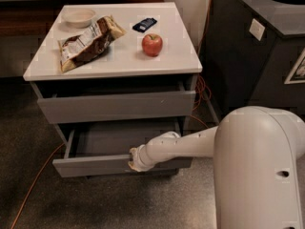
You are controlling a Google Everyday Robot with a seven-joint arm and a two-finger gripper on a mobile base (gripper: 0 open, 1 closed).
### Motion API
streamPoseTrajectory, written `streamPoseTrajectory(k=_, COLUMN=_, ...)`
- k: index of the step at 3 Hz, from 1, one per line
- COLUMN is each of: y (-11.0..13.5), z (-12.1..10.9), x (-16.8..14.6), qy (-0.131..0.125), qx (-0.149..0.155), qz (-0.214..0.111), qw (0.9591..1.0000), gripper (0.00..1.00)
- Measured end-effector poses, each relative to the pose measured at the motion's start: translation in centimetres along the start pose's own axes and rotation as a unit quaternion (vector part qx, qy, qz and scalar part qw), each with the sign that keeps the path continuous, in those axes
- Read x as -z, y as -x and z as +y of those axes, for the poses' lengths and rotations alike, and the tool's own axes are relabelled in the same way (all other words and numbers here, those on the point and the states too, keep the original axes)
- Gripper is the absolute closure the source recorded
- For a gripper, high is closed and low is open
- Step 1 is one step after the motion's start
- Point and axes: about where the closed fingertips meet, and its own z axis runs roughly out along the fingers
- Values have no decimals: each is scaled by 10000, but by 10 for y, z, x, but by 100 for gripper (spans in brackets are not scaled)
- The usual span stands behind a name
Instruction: Open middle drawer
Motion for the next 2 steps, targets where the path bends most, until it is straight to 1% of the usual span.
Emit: streamPoseTrajectory(k=2, y=1, z=0, x=2, qy=0, qx=0, qz=0, qw=10000, gripper=100)
